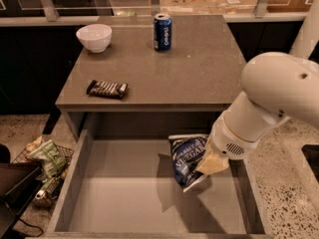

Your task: Place blue chip bag into top drawer

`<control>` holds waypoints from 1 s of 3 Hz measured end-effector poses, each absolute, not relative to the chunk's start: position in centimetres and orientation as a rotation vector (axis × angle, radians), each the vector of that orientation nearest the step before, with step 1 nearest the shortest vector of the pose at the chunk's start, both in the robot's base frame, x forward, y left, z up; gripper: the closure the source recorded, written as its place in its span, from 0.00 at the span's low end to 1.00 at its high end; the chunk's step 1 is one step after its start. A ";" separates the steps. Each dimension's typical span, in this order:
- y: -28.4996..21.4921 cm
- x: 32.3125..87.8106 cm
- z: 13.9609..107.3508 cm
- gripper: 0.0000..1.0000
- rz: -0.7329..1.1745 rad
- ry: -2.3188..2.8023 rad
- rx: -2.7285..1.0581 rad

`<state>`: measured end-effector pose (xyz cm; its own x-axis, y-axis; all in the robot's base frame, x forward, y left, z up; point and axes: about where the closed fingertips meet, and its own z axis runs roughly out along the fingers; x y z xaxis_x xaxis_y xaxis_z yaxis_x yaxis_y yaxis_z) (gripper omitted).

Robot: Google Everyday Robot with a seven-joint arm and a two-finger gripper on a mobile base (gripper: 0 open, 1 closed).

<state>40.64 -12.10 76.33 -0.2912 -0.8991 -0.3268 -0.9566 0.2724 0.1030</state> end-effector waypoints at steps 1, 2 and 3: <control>-12.0 40.7 76.3 0.82 0.405 2.332 -1.744; -11.9 40.7 76.3 0.60 0.403 2.331 -1.747; -11.8 40.6 76.3 0.36 0.401 2.330 -1.750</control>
Offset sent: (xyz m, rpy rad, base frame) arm 0.0011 0.0016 -0.0004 -0.0086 -0.0039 0.0082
